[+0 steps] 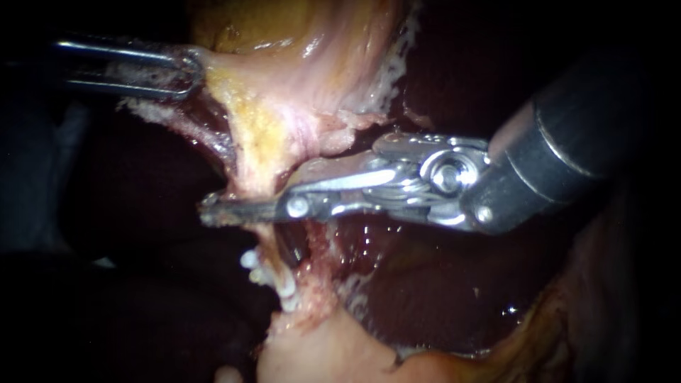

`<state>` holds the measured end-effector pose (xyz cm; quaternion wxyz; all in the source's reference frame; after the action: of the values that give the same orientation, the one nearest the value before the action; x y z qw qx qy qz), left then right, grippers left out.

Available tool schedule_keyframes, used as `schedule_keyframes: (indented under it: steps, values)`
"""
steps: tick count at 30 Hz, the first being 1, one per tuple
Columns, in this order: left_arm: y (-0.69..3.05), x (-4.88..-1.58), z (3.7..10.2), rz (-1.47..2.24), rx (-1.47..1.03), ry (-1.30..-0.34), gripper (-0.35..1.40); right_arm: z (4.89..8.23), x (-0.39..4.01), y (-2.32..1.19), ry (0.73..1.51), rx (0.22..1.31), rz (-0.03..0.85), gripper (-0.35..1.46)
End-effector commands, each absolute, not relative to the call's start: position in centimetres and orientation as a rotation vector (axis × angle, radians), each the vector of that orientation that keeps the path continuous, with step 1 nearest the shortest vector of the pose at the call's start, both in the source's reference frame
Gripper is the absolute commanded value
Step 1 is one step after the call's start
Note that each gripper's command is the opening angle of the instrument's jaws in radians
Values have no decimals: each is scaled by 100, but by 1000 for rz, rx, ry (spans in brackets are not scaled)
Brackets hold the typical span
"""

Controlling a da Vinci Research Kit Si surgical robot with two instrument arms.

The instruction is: Going back third clip left tube

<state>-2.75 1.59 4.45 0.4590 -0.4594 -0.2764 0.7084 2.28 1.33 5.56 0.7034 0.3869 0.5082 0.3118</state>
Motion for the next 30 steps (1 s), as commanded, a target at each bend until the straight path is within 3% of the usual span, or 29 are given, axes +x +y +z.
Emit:
schedule_keyframes:
  steps: [1, 3, 5, 6, 9, 13, 16, 22, 30]
  values:
    - [159, -275, 445, 1745, -1131, -681, -35, 557, 228, 133, 1128, 862, 693, -35]
    - [159, -275, 445, 1745, -1131, -681, -35, 558, 228, 133, 1132, 876, 691, -5]
    - [159, -275, 445, 1745, -1131, -681, -35, 559, 229, 132, 1137, 872, 687, 37]
    - [159, -274, 445, 1745, -1131, -681, -35, 560, 230, 131, 1140, 871, 687, 42]
    - [158, -274, 445, 1745, -1131, -681, -35, 565, 230, 125, 1148, 869, 685, 47]
    - [158, -272, 445, 1745, -1131, -682, -35, 578, 227, 115, 1177, 807, 602, 49]
    - [157, -271, 445, 1746, -1132, -682, -35, 588, 215, 107, 1209, 670, 514, 49]
    - [156, -271, 446, 1747, -1132, -680, -35, 584, 153, 99, 1238, 507, 376, 49]
    - [156, -271, 447, 1747, -1132, -680, -35, 553, 72, 118, 1257, 410, 257, 50]
